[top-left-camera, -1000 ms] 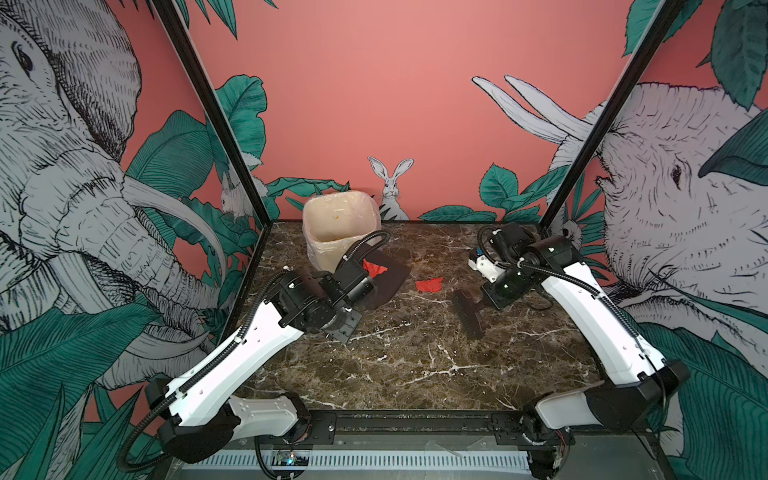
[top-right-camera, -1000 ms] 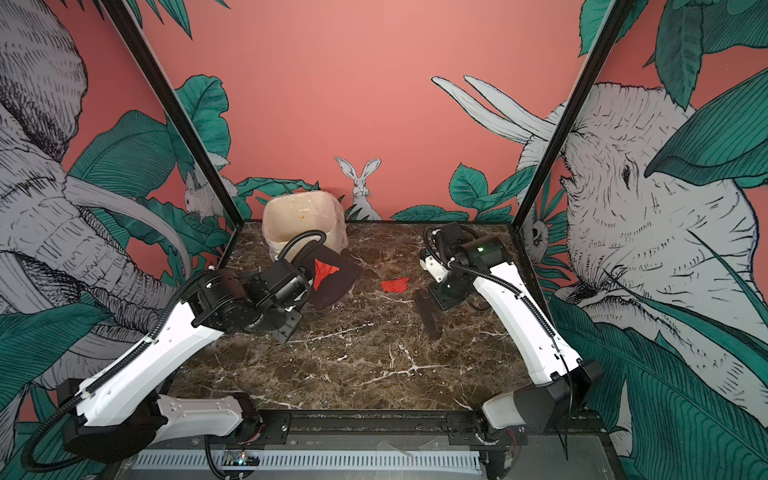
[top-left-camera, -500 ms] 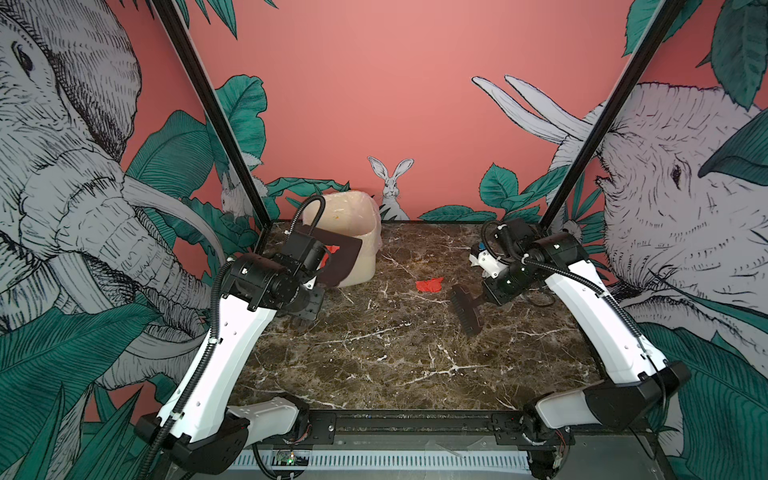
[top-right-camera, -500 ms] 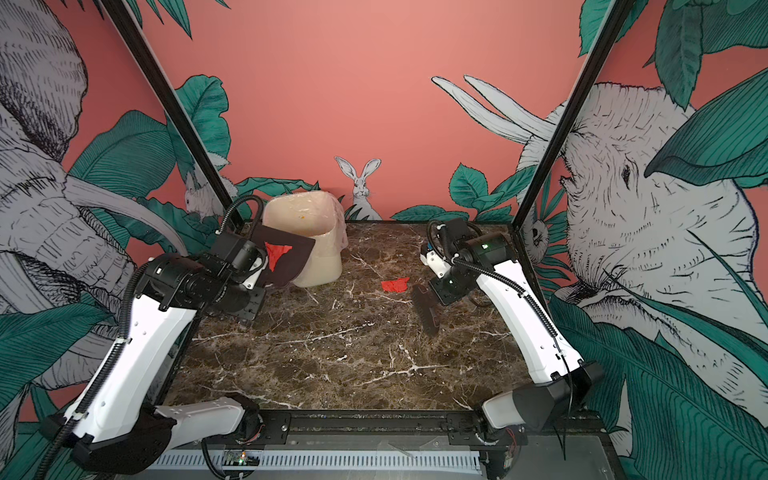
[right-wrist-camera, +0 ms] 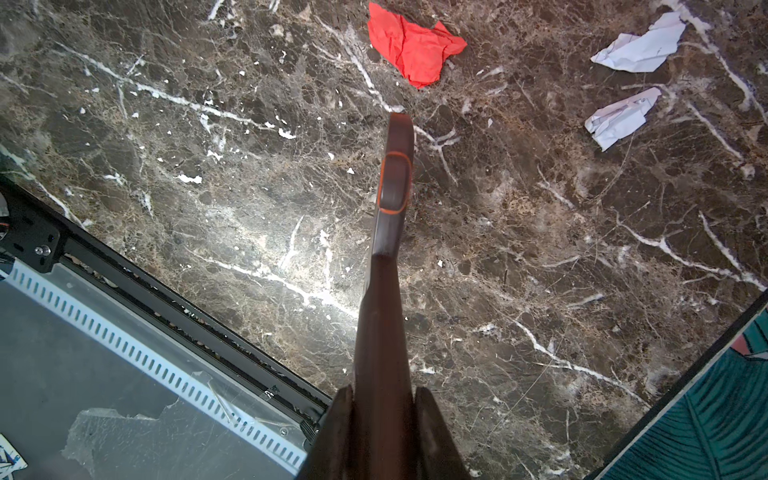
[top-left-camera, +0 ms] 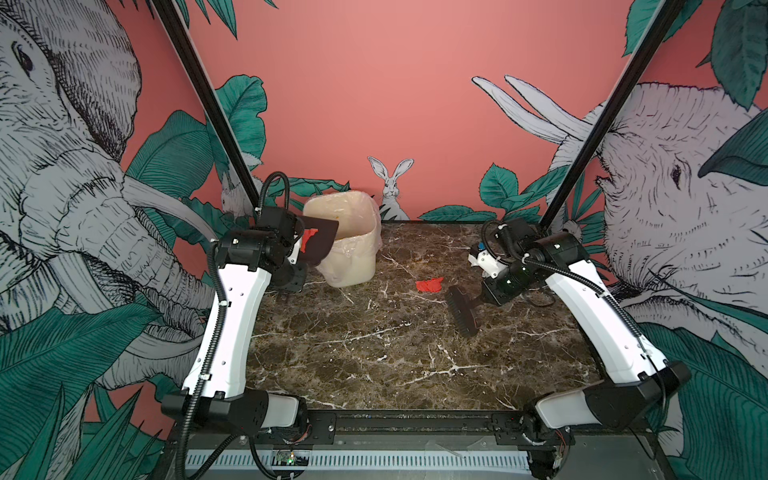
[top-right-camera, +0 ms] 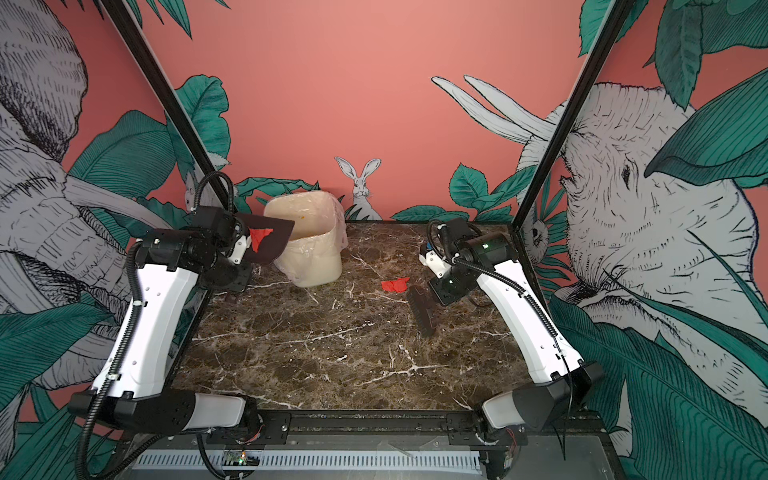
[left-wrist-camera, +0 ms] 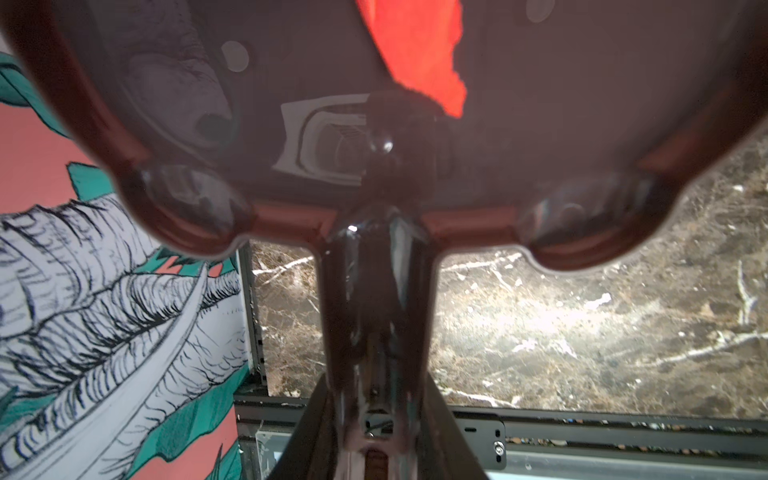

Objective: Sweep away the paper scraps from the table
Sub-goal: 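Tip the dustpan over the cream bin with the left gripper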

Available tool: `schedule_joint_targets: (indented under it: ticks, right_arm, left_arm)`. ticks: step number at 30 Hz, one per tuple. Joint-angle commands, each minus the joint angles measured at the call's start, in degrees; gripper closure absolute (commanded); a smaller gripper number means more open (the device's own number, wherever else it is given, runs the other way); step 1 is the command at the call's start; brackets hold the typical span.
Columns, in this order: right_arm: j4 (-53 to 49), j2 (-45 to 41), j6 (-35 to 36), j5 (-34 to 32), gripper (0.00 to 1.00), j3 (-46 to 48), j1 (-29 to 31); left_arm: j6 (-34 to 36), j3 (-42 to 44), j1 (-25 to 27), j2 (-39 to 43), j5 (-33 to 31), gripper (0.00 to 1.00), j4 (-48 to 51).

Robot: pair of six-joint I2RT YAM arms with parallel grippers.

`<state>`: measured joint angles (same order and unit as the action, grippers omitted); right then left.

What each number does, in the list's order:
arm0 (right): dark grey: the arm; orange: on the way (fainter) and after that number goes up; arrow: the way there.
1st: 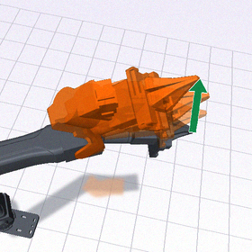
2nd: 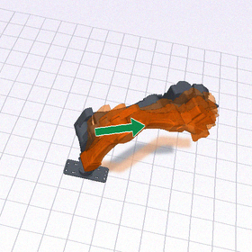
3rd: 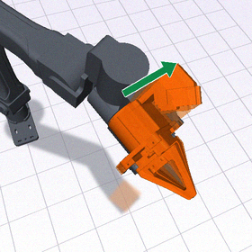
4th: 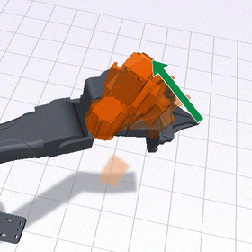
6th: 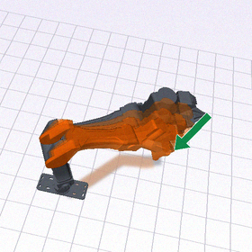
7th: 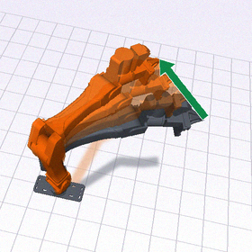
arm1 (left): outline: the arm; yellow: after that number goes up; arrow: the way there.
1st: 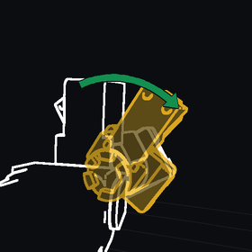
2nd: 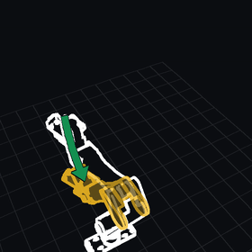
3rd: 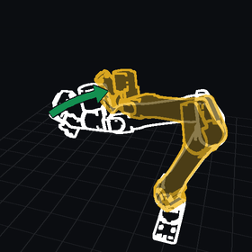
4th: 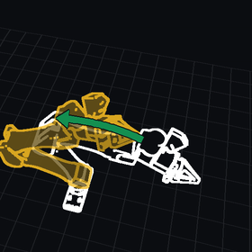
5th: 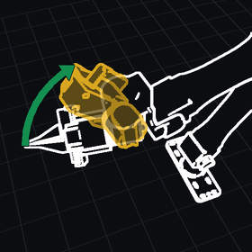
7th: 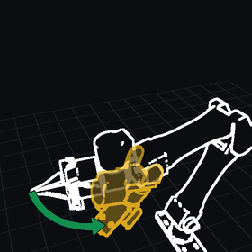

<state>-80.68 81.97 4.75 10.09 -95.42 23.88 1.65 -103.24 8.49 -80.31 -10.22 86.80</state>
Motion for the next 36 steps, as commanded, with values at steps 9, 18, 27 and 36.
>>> schedule_joint_targets:
  ticks: [9,18,27,36]
  right_arm:
    - [0.4,-2.7,-0.2,3.9,1.00,1.4,-0.3]
    - [0.3,-2.6,-0.5,5.0,1.00,1.5,-0.3]
    - [0.2,-1.6,-0.8,5.8,1.00,1.1,-0.3]
    - [-0.2,-1.5,-1.1,6.4,1.00,1.1,-0.3]
  left_arm:
    - [7.5,-12.9,-1.0,-8.3,-7.9,1.00,-0.7]
    - [10.7,-17.8,0.0,-13.3,-16.6,1.00,0.1]
    - [16.2,-18.4,5.7,-15.8,-27.4,1.00,-1.3]
    - [20.5,-17.6,8.0,-16.7,-34.1,1.00,-4.1]
